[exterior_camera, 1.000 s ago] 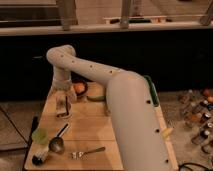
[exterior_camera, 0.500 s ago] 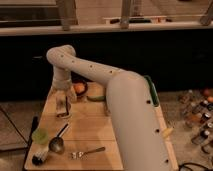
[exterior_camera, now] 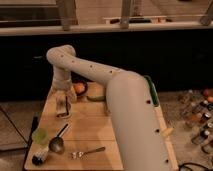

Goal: Place eraser in paper cup

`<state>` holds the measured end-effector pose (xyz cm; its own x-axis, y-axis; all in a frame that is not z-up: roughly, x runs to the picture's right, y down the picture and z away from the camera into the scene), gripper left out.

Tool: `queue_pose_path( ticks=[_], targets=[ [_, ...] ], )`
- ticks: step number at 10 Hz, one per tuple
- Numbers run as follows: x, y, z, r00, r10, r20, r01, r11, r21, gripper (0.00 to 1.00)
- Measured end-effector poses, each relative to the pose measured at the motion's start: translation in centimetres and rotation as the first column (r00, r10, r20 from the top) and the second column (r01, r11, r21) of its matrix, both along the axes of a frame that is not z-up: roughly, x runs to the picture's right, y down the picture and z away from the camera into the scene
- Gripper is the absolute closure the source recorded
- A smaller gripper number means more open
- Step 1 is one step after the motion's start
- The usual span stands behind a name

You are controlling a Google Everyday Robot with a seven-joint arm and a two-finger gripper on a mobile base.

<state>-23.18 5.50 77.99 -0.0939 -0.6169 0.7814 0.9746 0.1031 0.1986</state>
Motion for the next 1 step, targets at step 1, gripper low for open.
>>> queue_pose_path(
  ticks=[1],
  targets=[
    [0.00, 0.00, 0.00, 1.000, 0.000, 0.000, 0.000, 1.0000, 0.000, 0.20]
  ],
)
